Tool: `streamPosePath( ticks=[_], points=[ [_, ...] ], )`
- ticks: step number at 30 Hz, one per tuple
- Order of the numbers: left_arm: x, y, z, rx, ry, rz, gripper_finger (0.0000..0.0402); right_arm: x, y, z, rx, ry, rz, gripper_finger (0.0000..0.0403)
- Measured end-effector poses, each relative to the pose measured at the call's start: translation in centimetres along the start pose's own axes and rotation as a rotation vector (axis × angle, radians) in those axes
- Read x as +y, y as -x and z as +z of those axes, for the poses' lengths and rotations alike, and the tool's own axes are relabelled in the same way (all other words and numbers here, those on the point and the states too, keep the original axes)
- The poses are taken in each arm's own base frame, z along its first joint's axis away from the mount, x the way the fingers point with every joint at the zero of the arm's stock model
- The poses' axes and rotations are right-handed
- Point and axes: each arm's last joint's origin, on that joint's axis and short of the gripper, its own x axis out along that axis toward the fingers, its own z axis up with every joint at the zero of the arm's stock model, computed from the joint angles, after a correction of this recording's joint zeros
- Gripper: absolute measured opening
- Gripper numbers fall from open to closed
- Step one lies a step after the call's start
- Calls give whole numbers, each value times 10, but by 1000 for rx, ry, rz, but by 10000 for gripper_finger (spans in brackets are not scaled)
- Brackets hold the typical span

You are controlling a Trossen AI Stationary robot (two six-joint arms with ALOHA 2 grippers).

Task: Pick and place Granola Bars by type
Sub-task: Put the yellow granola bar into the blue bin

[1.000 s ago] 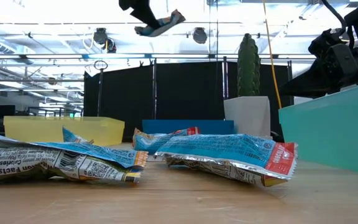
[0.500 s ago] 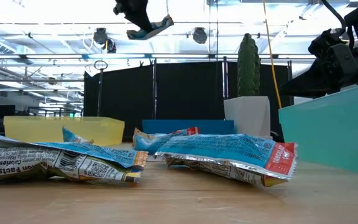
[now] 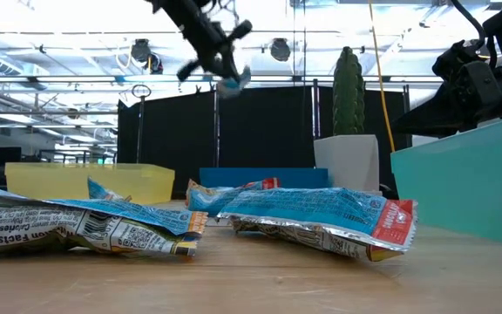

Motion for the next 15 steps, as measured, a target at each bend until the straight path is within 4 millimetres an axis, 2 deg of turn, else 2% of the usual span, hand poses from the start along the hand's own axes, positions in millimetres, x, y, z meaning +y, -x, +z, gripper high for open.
streamPosePath(
  ticks=[7,15],
  points=[
    [34,-50,4,112,291,50,10,0,0,0,0,0,0,157],
    [61,-87,-4,208,476,138,10,0,0,0,0,0,0,157]
  ],
)
